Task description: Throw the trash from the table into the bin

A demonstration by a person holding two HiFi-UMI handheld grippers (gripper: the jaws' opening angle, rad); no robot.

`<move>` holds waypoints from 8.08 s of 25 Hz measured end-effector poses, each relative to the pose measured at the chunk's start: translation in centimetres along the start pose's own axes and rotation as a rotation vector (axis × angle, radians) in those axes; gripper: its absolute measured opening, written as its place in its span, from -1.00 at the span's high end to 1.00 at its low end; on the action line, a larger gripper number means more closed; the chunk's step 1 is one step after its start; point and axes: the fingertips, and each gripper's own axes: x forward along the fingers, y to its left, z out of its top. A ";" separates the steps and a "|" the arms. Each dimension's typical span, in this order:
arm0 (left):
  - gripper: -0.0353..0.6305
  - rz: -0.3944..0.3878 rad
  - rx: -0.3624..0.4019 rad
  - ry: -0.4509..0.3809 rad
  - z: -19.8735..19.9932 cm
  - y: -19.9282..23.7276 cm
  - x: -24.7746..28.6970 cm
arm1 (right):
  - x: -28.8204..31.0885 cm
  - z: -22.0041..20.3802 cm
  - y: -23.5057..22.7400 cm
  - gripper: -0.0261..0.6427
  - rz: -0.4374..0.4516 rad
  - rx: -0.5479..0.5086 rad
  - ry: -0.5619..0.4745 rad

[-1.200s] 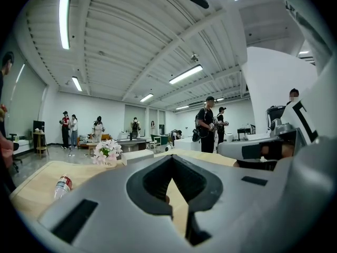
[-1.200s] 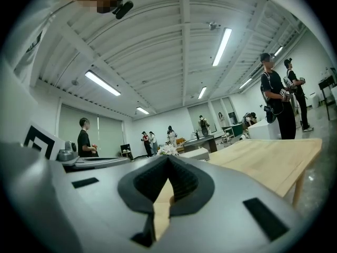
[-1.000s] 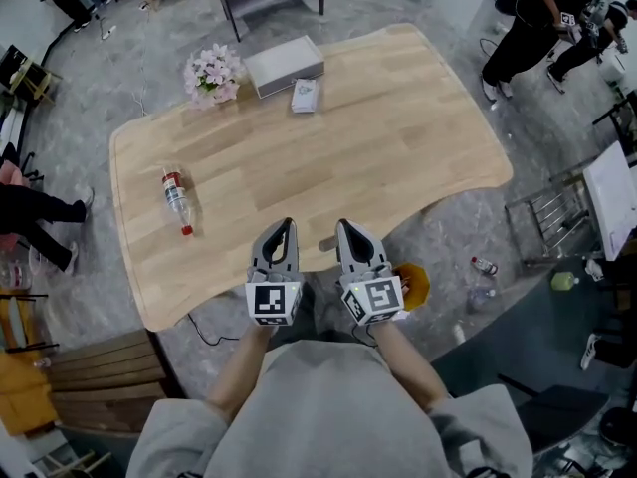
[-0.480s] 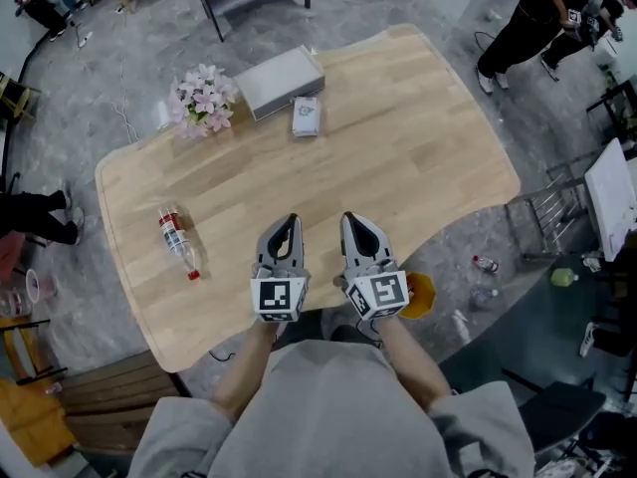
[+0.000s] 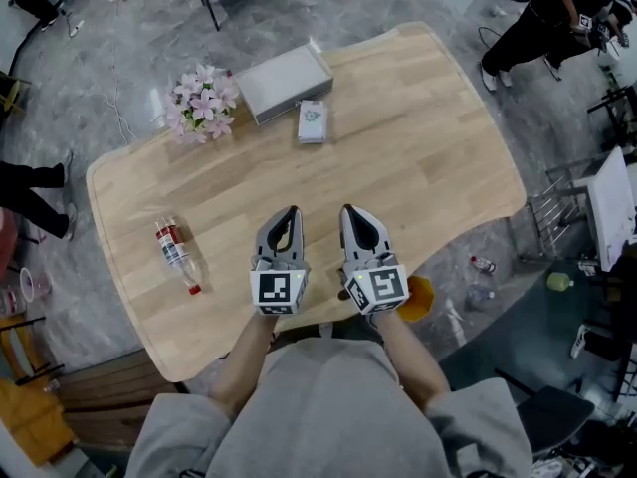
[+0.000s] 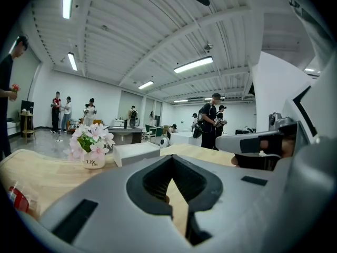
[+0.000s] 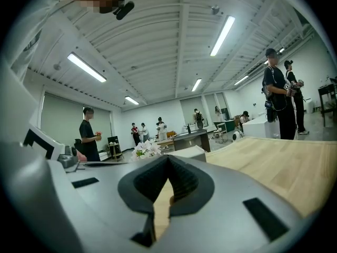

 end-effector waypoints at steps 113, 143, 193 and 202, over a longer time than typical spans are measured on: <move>0.67 0.021 0.255 0.133 2.8 -1.2 14.4 | 9.8 0.5 -9.2 0.91 0.133 0.115 0.012; 0.67 -0.017 0.188 0.006 3.9 -6.6 2.8 | -3.1 1.1 -4.7 0.91 0.010 0.080 -0.078; 0.67 -0.820 0.311 -0.079 1.1 -46.4 -11.2 | -46.4 1.2 -14.4 0.91 -0.772 0.061 -0.280; 0.67 -1.049 0.324 -0.080 0.8 -49.2 -11.1 | -49.4 0.9 -14.0 0.91 -1.008 0.062 -0.290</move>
